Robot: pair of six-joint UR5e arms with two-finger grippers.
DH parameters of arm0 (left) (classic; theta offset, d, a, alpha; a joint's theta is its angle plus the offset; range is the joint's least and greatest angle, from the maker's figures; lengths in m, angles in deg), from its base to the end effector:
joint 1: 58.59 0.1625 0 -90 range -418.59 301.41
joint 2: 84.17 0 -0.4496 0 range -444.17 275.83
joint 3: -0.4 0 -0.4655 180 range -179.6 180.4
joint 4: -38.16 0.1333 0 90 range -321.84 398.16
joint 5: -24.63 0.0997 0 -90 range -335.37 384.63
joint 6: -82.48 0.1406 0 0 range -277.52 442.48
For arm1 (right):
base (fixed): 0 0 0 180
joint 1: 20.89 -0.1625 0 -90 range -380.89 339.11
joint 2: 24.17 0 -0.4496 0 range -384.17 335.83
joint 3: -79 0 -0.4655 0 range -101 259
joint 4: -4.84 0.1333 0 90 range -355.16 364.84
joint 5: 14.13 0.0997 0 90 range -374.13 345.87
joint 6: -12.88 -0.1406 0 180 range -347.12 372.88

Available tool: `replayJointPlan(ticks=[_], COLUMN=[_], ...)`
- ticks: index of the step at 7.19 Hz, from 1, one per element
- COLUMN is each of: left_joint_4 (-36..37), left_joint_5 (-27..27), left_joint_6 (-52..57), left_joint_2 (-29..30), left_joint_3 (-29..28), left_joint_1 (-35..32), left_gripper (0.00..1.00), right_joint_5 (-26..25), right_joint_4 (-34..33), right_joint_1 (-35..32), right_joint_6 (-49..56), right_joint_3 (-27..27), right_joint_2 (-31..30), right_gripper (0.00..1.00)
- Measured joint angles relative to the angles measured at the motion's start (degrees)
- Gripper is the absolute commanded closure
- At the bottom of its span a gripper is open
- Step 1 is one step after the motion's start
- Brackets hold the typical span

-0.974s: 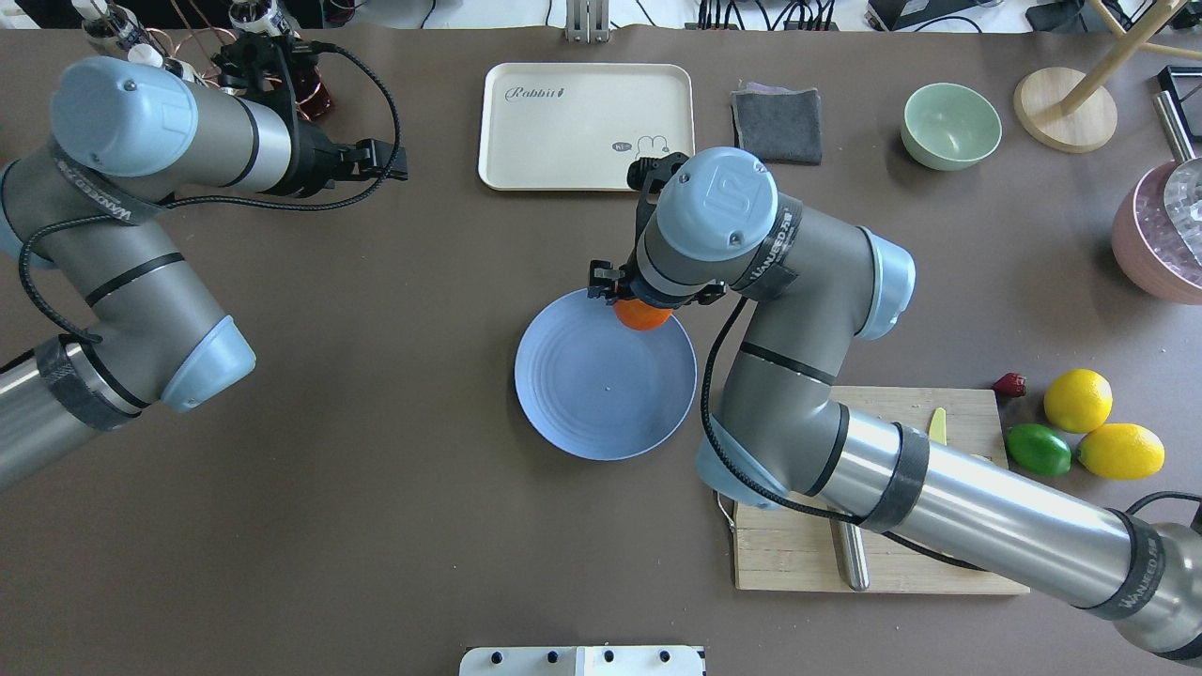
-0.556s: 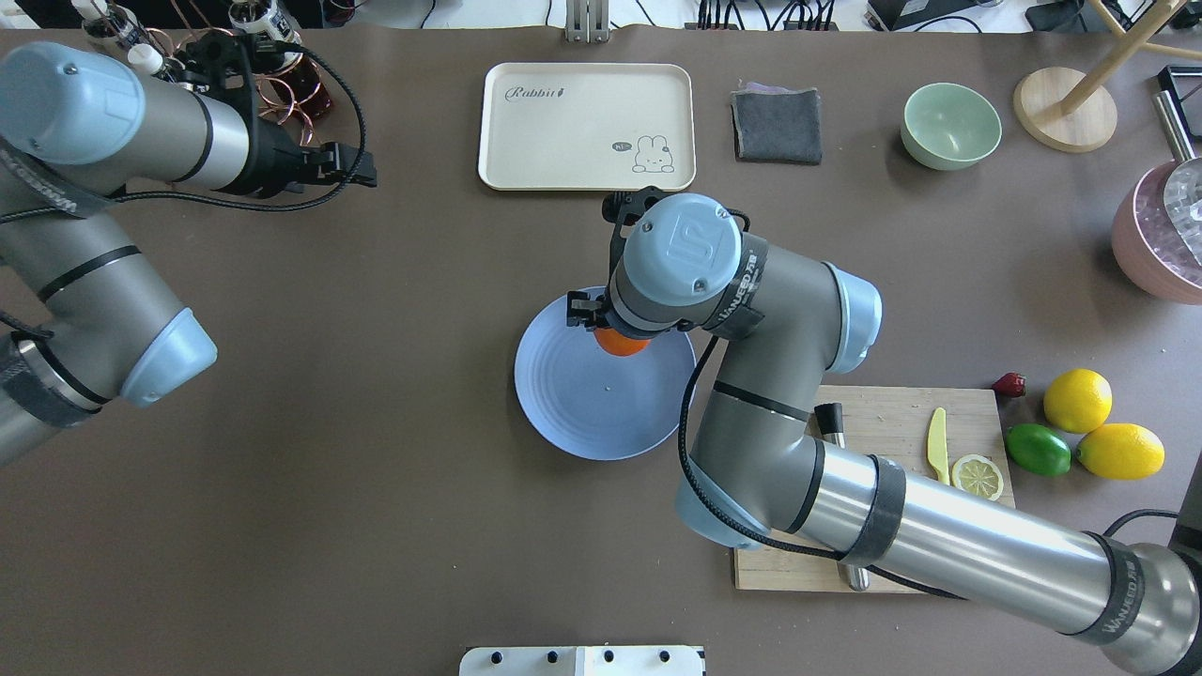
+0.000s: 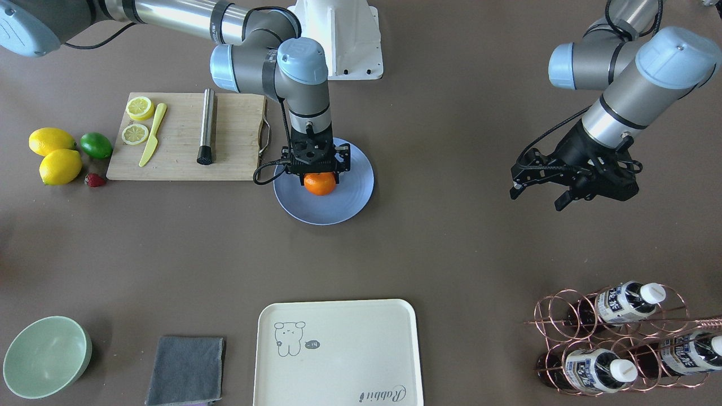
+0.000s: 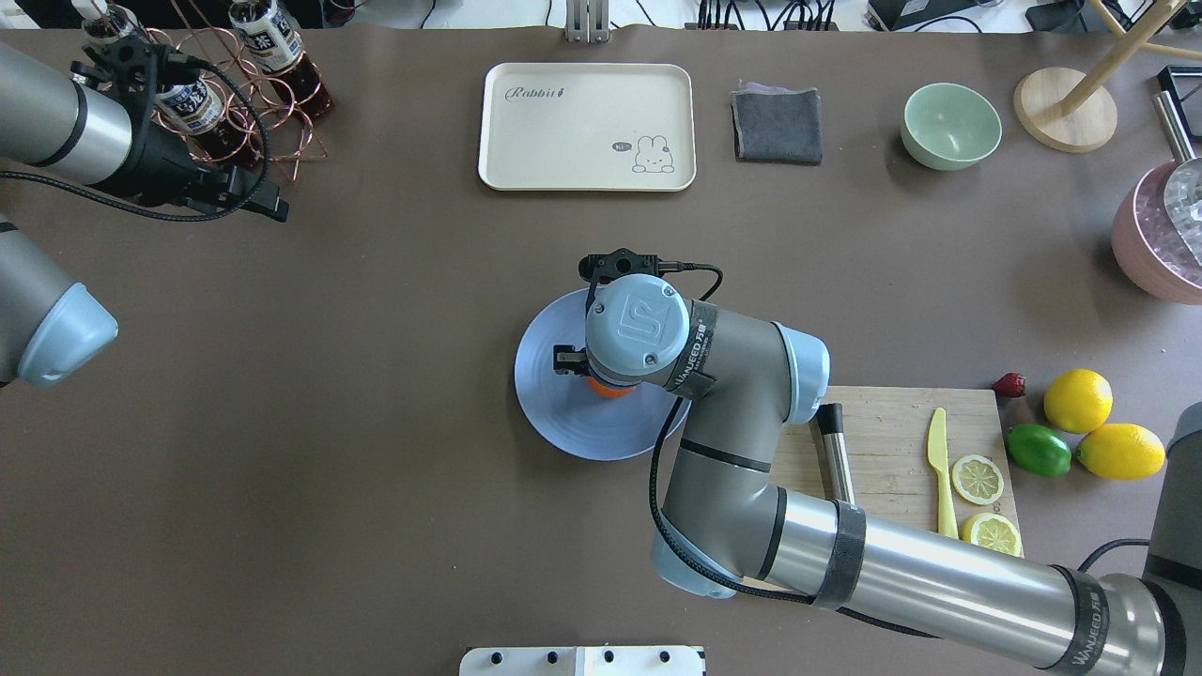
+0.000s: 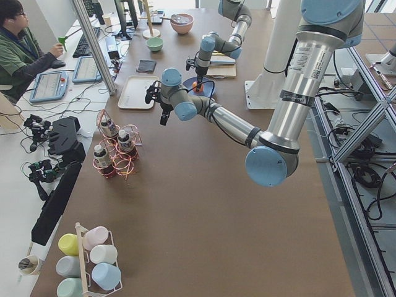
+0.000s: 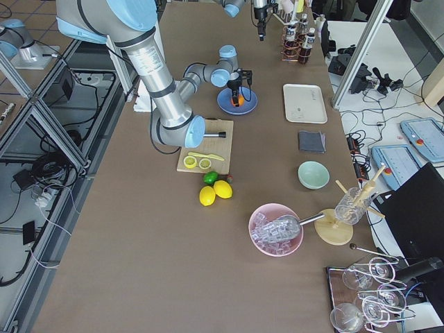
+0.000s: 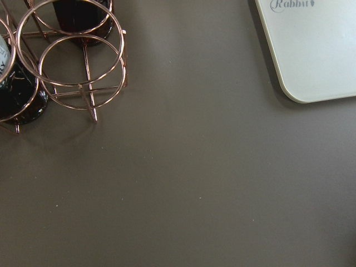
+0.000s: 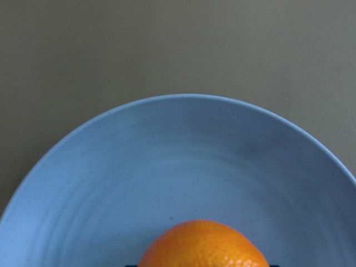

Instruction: Pick orange to plate

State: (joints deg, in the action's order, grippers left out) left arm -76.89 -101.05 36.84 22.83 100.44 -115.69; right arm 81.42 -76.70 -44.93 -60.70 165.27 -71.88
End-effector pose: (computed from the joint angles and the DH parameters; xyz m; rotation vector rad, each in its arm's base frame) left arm 0.3358 -0.6134 0.3723 0.3129 1.0008 0.0813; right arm -0.7155 -0.4502 0.2274 0.1979 -0.8012 0.0856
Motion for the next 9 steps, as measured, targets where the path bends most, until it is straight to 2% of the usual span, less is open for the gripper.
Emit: replayJointPlan(ticks=[2,4,6,7,9], left_joint_4=[4.5,12.1,23.1,26.0,27.8], left_joint_5=[-2.3,-2.6,-2.3,-2.2,-2.1], left_joint_6=[5.5,12.5,23.6,31.2,44.5], left_joint_2=[0.0,-0.2,-2.6,-5.5,-10.8], left_joint_3=[0.8,3.4,9.0,10.5,9.8], left_joint_1=[-3.2,-6.7,-13.6,-18.6,-27.8], left_gripper=[0.02,0.02,0.02,0.02,0.02], right_joint_5=[1.2,8.2,17.9,20.8,26.6], right_joint_4=[-0.3,-4.6,-16.8,-22.4,-27.3], right_joint_1=[-1.2,-6.2,-14.2,-18.5,-29.1], right_joint_6=[-0.4,-0.3,3.2,7.9,22.7], right_joint_3=[0.0,3.6,14.2,19.3,25.8], right_joint_2=[1.5,2.7,1.8,-0.4,-9.3], right_gripper=[0.0,0.0,0.0,0.0,0.0])
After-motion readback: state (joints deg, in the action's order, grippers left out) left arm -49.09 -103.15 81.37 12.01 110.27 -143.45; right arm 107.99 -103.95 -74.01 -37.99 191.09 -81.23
